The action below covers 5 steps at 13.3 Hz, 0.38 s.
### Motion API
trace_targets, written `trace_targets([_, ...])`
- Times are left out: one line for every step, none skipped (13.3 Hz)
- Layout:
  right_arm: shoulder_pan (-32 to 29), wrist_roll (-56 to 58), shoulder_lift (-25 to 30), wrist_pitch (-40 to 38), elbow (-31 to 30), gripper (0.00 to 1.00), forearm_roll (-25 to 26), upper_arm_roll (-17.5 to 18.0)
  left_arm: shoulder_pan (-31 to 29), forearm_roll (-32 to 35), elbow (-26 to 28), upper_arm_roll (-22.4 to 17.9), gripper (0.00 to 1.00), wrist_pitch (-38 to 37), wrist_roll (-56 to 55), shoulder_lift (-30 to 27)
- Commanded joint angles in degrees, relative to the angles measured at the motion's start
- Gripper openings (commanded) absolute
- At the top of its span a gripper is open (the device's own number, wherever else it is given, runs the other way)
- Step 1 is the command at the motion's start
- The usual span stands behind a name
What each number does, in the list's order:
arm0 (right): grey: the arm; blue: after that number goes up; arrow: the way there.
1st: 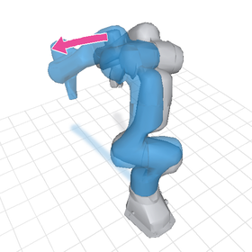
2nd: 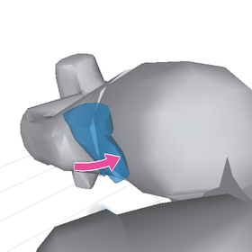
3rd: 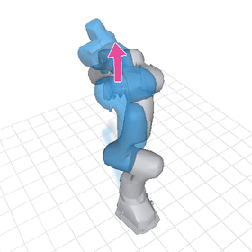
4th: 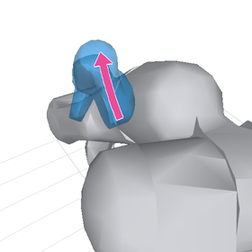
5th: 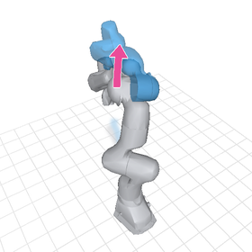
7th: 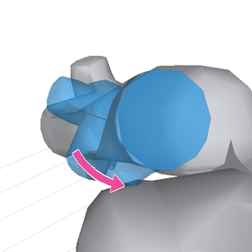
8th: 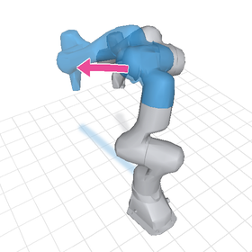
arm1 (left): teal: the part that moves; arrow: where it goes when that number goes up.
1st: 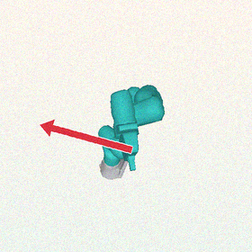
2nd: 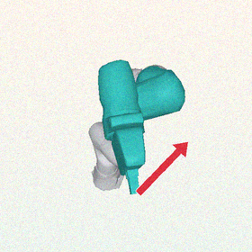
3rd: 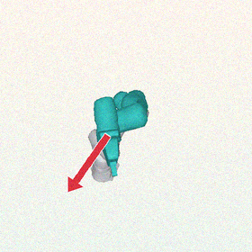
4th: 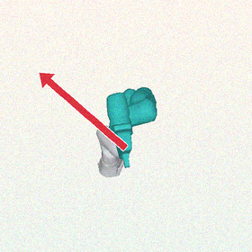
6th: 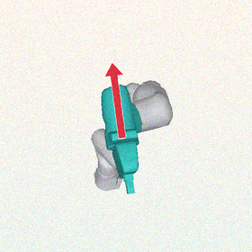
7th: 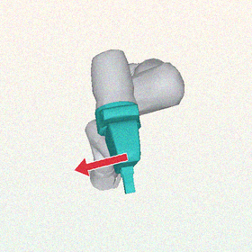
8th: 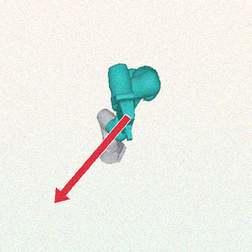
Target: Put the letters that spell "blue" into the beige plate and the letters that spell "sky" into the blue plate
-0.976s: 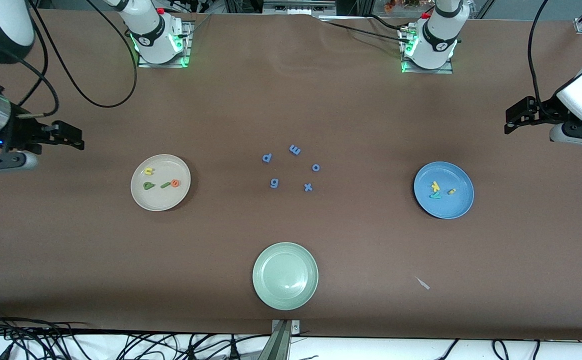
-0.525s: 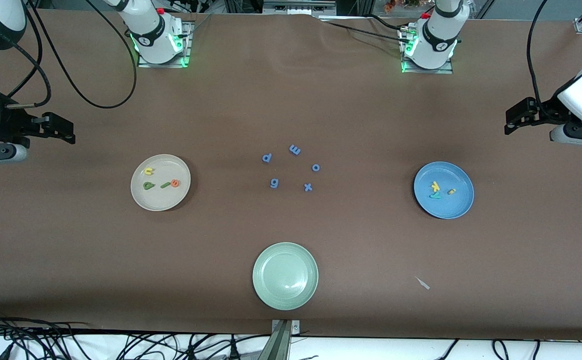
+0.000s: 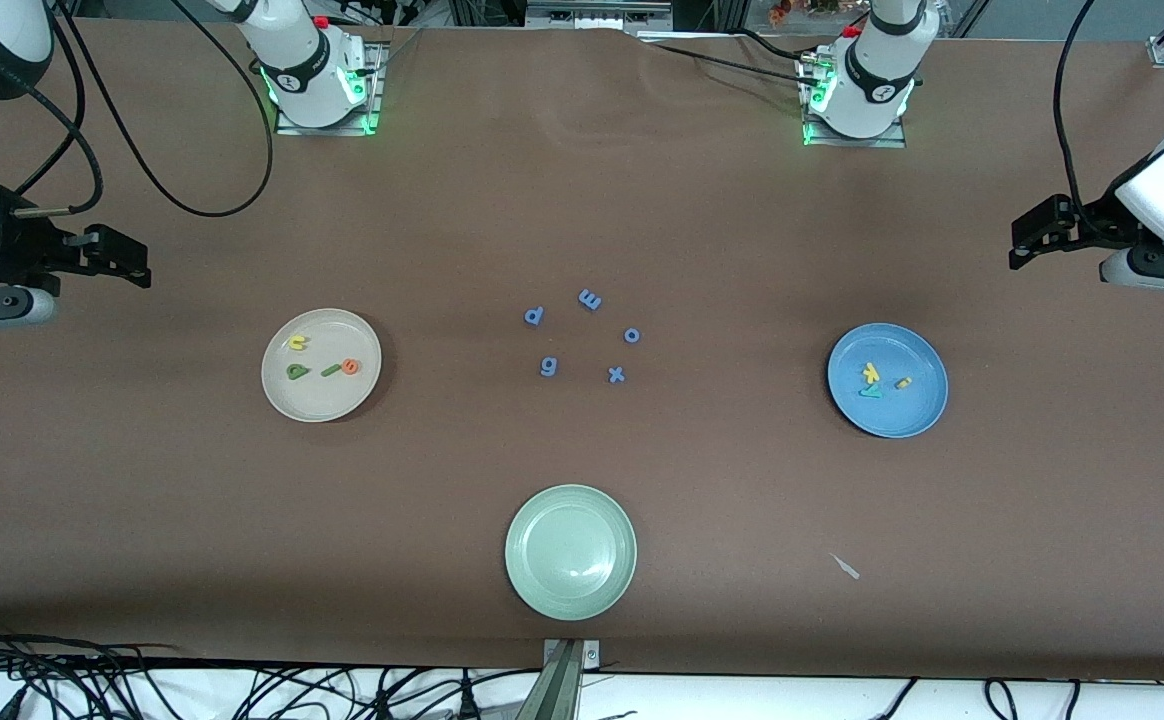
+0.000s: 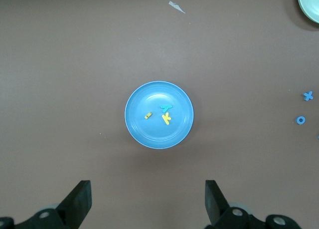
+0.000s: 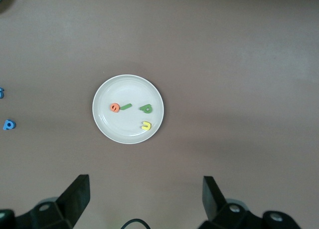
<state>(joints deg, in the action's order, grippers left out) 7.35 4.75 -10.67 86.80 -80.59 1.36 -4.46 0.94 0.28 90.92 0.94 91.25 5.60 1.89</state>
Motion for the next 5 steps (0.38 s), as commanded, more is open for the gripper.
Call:
trace_targets([-0.1, 0.4, -0.2, -1.3, 1.3, 1.00, 0.6, 0.1, 0.6, 0.4, -1.9, -0.3, 1.00, -1.3, -0.7, 0.7])
trace_targets([-0.1, 0.4, -0.2, -1.3, 1.3, 1.00, 0.6, 0.1, 0.6, 0.3, -1.9, -0.3, 1.00, -1.3, -0.6, 0.7])
trace_targets([-0.1, 0.4, -0.2, -1.3, 1.3, 1.00, 0.6, 0.1, 0.6, 0.3, -1.9, -0.3, 1.00, -1.3, -0.6, 0.7])
trace_targets([-0.1, 0.4, -0.2, -1.3, 1.3, 1.00, 0.3, 0.1, 0.6, 0.3, -1.9, -0.3, 1.00, -1.3, -0.7, 0.7])
trace_targets([-0.1, 0.4, -0.2, -1.3, 1.3, 1.00, 0.3, 0.1, 0.6, 0.3, -1.9, -0.3, 1.00, -1.3, -0.7, 0.7])
